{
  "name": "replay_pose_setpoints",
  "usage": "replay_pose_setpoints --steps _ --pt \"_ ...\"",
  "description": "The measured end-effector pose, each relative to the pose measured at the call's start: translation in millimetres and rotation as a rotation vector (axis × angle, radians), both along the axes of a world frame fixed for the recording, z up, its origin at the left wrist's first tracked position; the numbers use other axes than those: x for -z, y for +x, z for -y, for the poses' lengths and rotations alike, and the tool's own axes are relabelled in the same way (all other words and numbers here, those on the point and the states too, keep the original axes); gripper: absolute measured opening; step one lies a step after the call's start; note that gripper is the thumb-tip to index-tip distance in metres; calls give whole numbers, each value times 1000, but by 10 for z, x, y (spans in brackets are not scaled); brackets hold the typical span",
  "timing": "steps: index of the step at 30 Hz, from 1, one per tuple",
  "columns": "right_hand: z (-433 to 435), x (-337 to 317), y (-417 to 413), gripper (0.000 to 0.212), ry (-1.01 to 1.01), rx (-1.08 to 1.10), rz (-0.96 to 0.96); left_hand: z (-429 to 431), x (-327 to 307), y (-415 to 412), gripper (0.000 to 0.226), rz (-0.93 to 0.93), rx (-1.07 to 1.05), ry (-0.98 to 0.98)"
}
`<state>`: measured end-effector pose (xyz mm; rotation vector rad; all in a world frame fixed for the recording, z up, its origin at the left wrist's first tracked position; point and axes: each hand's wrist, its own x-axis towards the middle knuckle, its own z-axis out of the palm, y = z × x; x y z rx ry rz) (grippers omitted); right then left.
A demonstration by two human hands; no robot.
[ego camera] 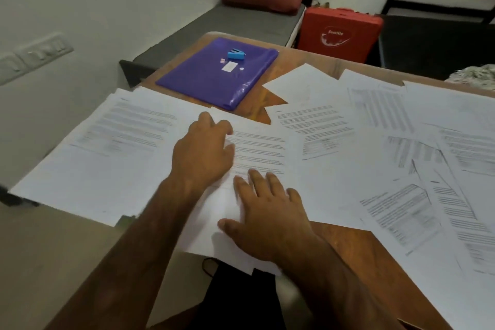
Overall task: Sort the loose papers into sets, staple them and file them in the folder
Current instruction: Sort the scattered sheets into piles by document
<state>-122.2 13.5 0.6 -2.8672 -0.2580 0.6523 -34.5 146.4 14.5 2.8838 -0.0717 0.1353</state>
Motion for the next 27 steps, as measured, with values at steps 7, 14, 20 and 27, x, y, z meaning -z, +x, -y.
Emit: replay_pose_setpoints --steps 7,14,20,27 --pt "995 -43 340 77 -117 290 273 919 223 148 32 22 281 -221" --pt "1615 263 630 90 -120 653 370 1329 666 181 48 73 287 42" --pt "1673 348 716 74 -131 645 429 1322 764 205 47 105 288 81" --pt "1648 324 637 38 77 629 636 1310 756 190 56 105 220 -80"
